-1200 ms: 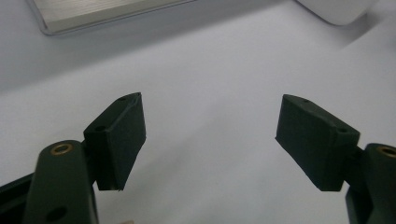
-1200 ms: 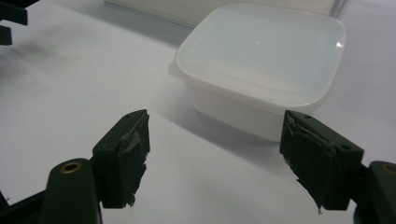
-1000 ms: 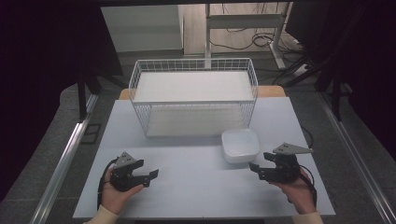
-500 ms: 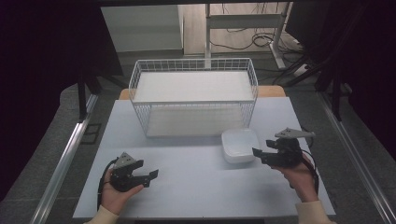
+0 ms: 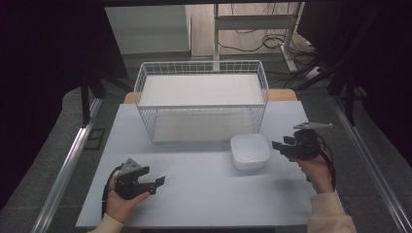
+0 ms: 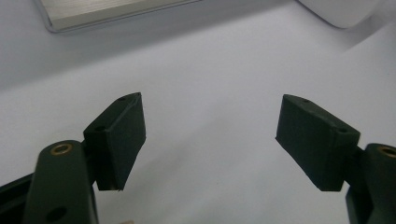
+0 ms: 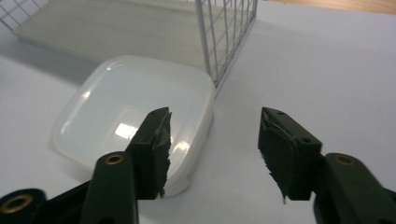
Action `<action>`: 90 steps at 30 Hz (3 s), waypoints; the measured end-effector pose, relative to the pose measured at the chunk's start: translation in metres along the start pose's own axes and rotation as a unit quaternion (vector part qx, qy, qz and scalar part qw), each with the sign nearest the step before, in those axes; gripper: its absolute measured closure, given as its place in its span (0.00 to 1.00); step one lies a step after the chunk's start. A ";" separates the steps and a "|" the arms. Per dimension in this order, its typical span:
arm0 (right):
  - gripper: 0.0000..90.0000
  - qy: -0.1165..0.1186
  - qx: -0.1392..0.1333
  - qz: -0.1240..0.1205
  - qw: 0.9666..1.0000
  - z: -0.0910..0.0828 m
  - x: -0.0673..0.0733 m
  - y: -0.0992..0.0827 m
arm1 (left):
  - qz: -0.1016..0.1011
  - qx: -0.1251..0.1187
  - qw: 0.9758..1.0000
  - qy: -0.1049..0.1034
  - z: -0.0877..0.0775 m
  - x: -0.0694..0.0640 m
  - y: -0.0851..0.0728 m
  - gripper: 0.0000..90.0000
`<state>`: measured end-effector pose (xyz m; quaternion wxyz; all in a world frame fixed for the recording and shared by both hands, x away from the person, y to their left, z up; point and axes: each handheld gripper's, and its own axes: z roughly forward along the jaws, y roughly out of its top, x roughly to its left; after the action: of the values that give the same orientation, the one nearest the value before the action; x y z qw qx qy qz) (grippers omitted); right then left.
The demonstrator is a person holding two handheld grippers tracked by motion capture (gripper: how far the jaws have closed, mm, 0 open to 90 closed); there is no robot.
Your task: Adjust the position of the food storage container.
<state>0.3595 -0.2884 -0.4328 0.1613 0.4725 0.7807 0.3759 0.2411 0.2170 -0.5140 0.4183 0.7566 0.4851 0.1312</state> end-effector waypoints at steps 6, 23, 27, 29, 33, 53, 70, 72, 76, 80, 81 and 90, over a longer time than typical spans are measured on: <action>0.61 -0.017 0.025 -0.004 1.000 0.015 -0.008 0.001 | 0.000 0.001 1.000 0.000 0.000 0.000 0.000 0.26; 1.00 -0.047 0.078 -0.049 0.995 0.058 -0.021 0.010 | 0.001 0.001 1.000 0.000 -0.001 0.001 0.000 0.26; 1.00 -0.040 0.087 -0.056 0.994 0.066 -0.018 0.011 | 0.000 0.002 1.000 0.000 0.000 0.002 0.000 0.26; 1.00 -0.039 0.088 -0.058 0.994 0.067 -0.018 0.010 | 0.001 0.002 1.000 0.000 0.000 0.002 0.000 0.26; 1.00 -0.034 0.096 -0.068 0.993 0.073 -0.013 0.010 | 0.001 0.001 1.000 0.000 0.000 0.001 0.000 0.26; 1.00 -0.025 0.106 -0.111 0.988 0.080 0.010 0.014 | 0.001 0.000 1.000 0.001 -0.001 0.001 0.001 0.26; 1.00 -0.006 0.099 -0.153 0.983 0.093 0.036 0.019 | 0.001 0.001 1.000 -0.002 -0.001 0.001 0.001 0.26; 1.00 -0.003 0.097 -0.157 0.983 0.093 0.041 0.020 | 0.000 0.001 1.000 -0.003 -0.001 0.001 0.000 0.26; 1.00 0.005 0.098 -0.166 0.981 0.095 0.051 0.021 | -0.001 0.001 1.000 -0.004 -0.001 0.001 0.000 0.26; 1.00 0.014 0.097 -0.179 0.979 0.099 0.061 0.021 | 0.000 0.001 1.000 -0.004 0.000 0.000 0.001 0.26; 1.00 0.016 0.095 -0.182 0.979 0.100 0.063 0.021 | 0.000 0.001 1.000 -0.004 -0.001 0.000 0.001 0.26; 1.00 0.039 0.091 -0.205 0.974 0.106 0.085 0.023 | 0.000 -0.003 1.000 -0.004 -0.002 0.002 0.001 0.26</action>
<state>0.3955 -0.1627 -0.4777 0.1603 0.3003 0.8976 0.2800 0.2412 0.2193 -0.5119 0.4224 0.7560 0.4830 0.1296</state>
